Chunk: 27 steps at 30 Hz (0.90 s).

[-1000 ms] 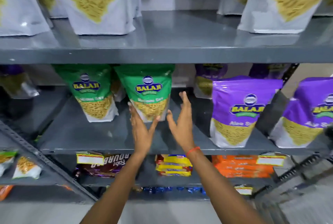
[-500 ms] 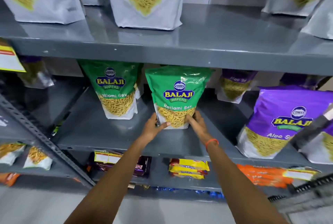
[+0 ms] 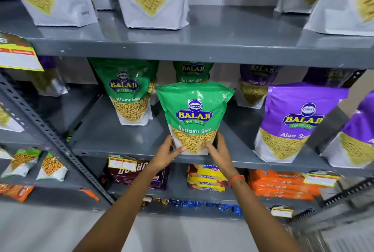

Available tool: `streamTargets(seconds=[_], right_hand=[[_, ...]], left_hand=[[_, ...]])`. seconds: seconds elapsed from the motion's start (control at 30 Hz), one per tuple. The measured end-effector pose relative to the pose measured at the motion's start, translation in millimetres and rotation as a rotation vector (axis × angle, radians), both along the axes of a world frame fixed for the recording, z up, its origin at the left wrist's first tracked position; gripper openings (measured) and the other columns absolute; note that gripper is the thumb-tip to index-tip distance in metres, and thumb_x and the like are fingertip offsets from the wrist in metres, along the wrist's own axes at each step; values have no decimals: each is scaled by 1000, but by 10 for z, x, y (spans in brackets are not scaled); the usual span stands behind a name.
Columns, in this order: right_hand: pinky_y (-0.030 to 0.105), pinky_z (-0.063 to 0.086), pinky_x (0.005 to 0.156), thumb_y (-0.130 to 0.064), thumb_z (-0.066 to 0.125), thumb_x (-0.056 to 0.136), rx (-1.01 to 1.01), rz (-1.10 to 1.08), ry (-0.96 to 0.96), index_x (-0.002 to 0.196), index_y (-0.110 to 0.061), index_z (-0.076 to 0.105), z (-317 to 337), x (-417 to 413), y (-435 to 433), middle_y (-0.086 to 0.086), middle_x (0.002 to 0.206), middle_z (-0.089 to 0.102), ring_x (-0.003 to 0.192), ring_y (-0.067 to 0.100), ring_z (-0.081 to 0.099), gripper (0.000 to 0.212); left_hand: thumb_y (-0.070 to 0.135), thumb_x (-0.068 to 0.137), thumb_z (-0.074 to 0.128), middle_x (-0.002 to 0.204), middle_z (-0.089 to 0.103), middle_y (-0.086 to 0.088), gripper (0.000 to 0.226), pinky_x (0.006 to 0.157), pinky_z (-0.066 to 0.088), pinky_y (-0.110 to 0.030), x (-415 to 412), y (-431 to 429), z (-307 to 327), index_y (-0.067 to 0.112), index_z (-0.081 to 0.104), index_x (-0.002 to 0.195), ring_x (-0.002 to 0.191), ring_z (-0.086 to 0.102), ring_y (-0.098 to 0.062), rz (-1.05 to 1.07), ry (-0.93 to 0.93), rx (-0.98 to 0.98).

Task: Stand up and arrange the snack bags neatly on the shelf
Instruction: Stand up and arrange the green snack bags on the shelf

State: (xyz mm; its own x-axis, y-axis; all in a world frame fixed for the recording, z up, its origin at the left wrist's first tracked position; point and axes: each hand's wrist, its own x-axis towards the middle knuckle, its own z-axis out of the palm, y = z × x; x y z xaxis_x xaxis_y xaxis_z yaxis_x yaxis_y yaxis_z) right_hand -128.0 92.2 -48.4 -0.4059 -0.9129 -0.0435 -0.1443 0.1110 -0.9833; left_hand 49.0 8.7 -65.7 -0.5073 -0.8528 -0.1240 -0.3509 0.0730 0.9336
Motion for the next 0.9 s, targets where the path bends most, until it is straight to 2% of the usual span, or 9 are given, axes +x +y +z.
streamTargets(seconds=[0.13, 0.33, 0.4, 0.5, 0.6, 0.7, 0.77, 0.83, 0.9], right_hand=[[36, 27, 115, -26, 62, 85, -112, -121, 120, 145, -21, 20, 49, 181, 25, -2, 152, 31, 139, 14, 29, 74], [53, 25, 117, -24, 59, 85, -169, -227, 57, 148, -16, 13, 11, 398, -49, 8, 156, 24, 144, 24, 22, 79], [52, 16, 120, -31, 50, 83, -248, -377, 171, 149, -13, 6, 95, 484, -63, 7, 160, 11, 147, 21, 11, 81], [42, 4, 123, -30, 39, 92, -521, -518, 496, 148, -13, 5, 389, 691, -199, 3, 159, 4, 149, 20, 5, 68], [36, 7, 122, -22, 38, 94, -794, -423, 686, 146, -17, 14, 670, 1070, -463, -3, 158, 10, 148, 23, 11, 58], [35, 15, 121, -11, 40, 92, -885, -313, 672, 140, -20, 24, 787, 1498, -805, 7, 153, 23, 146, 21, 16, 51], [31, 18, 120, -9, 39, 92, -877, -213, 674, 136, -11, 30, 747, 1726, -1015, 12, 146, 29, 143, 22, 23, 45], [25, 18, 119, -5, 41, 90, -789, -104, 693, 136, -9, 32, 648, 1934, -1231, 8, 144, 31, 139, 21, 28, 47], [14, 14, 117, 2, 46, 83, -587, -97, 621, 139, -9, 30, 518, 2021, -1481, 9, 145, 32, 137, 18, 29, 60]], left_hand=[[25, 86, 62, 137, 51, -1, 55, 101, 38, -29, -15, 19, 57, 15, 38, 134, 125, 47, -16, -10, 18, 11], [25, 86, 62, 137, 51, -3, 57, 103, 41, -32, 34, -56, 61, 14, 35, 135, 128, 48, -19, -50, 28, 42], [28, 85, 63, 144, 44, 0, 67, 108, 36, -34, 48, -29, 66, 17, 28, 140, 134, 40, -16, -54, 34, 21], [35, 86, 59, 156, 14, 9, 84, 110, 21, -25, 142, -4, 168, 22, 3, 149, 138, 14, -3, 76, 83, -164], [47, 88, 49, 156, 0, 20, 80, 114, 11, -12, 362, -137, 426, 28, -1, 148, 143, 3, 5, 225, 144, -476], [53, 86, 45, 151, 2, 30, 81, 112, 9, -3, 697, -443, 578, 28, 0, 148, 139, 4, 16, 386, 212, -588], [49, 86, 48, 156, 2, 15, 85, 118, 10, -16, 950, -701, 487, 18, 0, 149, 141, 3, 11, 502, 190, -562], [38, 87, 56, 160, -1, -3, 90, 120, 11, -29, 1197, -992, 294, 11, -5, 148, 145, 2, -5, 579, 121, -384], [25, 84, 65, 160, -2, -12, 98, 117, 9, -23, 1345, -1256, 152, 5, -7, 146, 147, 2, -18, 529, 85, -200]])
